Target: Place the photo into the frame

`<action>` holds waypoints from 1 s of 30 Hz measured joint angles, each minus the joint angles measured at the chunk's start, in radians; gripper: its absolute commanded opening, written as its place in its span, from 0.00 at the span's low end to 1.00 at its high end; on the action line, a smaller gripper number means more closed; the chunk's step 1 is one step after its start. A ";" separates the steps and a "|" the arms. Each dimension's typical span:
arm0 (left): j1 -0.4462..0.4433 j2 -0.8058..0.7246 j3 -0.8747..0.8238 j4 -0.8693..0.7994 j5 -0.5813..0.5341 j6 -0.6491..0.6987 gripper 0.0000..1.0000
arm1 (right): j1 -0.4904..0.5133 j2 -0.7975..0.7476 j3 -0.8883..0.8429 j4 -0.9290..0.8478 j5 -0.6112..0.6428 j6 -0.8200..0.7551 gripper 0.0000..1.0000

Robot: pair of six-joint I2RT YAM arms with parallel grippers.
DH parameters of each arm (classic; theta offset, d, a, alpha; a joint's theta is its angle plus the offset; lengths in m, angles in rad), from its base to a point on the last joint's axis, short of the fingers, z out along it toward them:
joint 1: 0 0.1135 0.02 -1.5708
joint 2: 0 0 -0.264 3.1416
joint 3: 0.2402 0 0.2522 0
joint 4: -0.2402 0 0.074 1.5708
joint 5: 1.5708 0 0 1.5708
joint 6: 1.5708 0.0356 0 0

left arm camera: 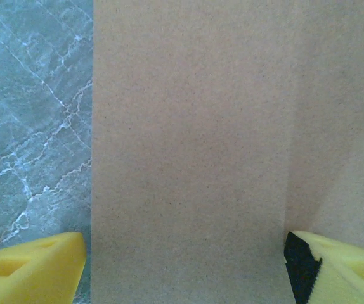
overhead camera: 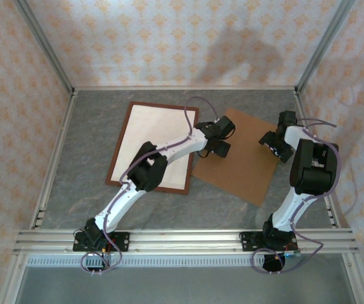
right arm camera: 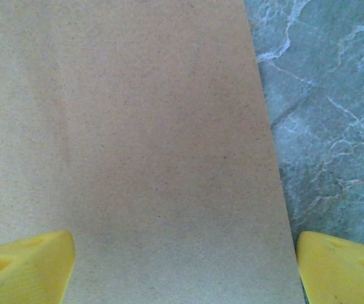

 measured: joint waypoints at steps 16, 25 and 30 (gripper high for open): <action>0.011 0.006 0.008 -0.031 0.089 -0.038 0.83 | -0.002 0.000 0.001 -0.002 -0.021 -0.013 0.87; 0.033 -0.038 -0.074 0.039 0.153 -0.072 0.83 | -0.021 -0.085 -0.068 0.076 -0.101 -0.022 0.81; 0.040 -0.065 -0.126 0.084 0.179 -0.094 0.83 | -0.027 -0.199 -0.127 0.122 -0.121 -0.023 0.78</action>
